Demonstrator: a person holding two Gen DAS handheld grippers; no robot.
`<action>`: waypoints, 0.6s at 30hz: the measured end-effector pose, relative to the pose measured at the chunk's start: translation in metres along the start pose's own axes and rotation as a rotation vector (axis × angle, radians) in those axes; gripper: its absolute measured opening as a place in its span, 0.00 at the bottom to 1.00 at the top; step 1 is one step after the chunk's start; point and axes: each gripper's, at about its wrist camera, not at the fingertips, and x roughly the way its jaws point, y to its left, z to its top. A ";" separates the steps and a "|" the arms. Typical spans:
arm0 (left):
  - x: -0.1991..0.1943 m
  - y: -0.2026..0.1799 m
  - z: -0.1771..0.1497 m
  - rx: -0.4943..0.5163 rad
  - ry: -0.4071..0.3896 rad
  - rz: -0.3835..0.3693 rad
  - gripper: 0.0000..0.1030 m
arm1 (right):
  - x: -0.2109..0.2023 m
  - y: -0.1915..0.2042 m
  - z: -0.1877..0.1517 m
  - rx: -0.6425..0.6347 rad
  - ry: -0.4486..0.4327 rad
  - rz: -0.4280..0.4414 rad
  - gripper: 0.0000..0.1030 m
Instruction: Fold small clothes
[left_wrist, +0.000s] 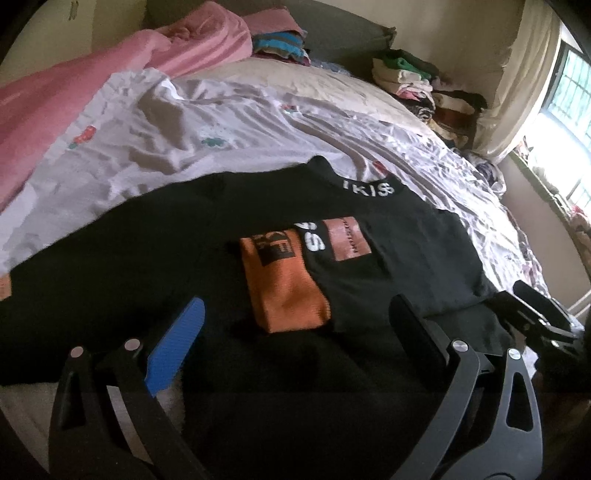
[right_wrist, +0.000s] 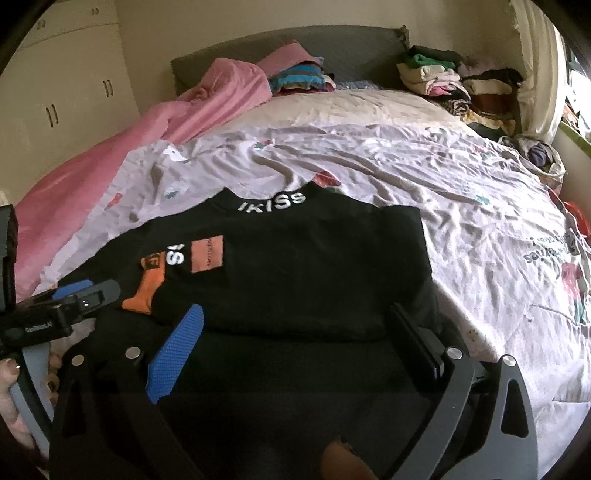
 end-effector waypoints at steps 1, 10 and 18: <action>-0.003 0.002 0.000 -0.006 -0.006 0.007 0.91 | -0.001 0.002 0.001 -0.002 -0.003 0.002 0.95; -0.035 0.016 0.006 -0.048 -0.092 0.080 0.91 | -0.011 0.024 0.006 -0.038 -0.031 0.027 0.95; -0.051 0.039 0.005 -0.106 -0.099 0.099 0.91 | -0.018 0.046 0.016 -0.070 -0.056 0.070 0.95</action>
